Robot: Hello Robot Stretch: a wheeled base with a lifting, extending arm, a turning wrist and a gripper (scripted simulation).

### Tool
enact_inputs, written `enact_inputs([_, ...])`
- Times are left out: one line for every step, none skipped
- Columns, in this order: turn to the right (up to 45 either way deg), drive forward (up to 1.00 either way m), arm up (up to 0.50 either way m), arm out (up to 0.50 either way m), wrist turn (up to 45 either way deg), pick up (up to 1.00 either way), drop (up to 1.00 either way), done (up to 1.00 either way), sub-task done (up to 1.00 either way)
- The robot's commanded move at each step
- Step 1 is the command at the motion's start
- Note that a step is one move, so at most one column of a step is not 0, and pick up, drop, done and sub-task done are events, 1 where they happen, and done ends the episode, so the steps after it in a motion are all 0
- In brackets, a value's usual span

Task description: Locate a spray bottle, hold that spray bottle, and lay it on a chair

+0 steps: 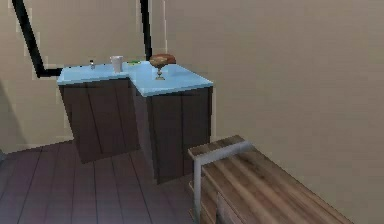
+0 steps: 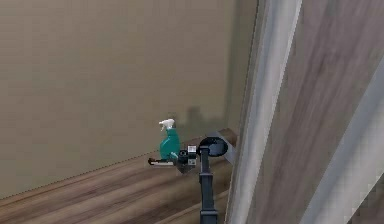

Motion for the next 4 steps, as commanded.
enact_inputs([0.0,0.0,0.0,0.0,0.0,1.0,0.0,0.0,0.0])
enact_inputs([0.0,0.0,0.1,0.0,0.0,0.0,0.0,0.0,0.0])
enact_inputs([0.0,0.0,0.3,0.0,0.0,0.0,0.0,0.0,0.0])
enact_inputs([0.0,0.0,0.0,0.0,-45.0,0.0,0.0,0.0,0.0])
